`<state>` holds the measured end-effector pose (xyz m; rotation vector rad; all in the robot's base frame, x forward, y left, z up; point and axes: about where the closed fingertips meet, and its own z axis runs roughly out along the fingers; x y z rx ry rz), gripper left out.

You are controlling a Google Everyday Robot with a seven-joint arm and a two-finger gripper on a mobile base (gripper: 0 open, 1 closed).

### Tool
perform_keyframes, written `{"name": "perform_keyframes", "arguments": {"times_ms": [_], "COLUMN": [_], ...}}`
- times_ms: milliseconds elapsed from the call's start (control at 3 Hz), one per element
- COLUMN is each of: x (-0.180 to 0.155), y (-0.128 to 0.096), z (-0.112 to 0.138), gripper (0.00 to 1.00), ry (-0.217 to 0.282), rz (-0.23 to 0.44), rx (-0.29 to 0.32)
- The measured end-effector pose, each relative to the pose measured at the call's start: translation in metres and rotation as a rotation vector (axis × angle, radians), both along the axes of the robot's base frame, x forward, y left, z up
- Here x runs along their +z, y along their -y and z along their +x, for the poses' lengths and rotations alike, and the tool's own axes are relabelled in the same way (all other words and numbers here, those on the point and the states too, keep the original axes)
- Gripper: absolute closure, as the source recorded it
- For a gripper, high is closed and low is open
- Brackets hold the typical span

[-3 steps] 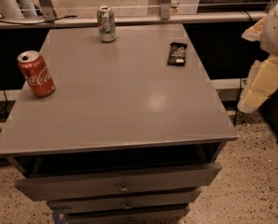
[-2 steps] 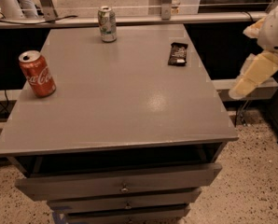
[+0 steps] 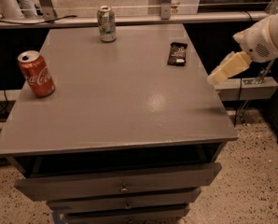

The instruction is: Pick rxbar chocolate

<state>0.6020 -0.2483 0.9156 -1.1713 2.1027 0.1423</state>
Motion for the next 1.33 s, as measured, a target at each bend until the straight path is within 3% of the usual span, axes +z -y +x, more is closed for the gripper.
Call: {"name": "perform_keyframes", "arguments": {"times_ms": [333,667,1333], "x": [-0.013,-0.013,-0.02], "y": [-0.021,-0.021,-0.047], "z": [0.037,0.037,0.063], "gripper": [0.0,0.0,0.0], "ry": [0.061,0.061,0.096], "rz": [0.135,0.135,0.258], "rx": [-0.019,-0.019,-0.092]}}
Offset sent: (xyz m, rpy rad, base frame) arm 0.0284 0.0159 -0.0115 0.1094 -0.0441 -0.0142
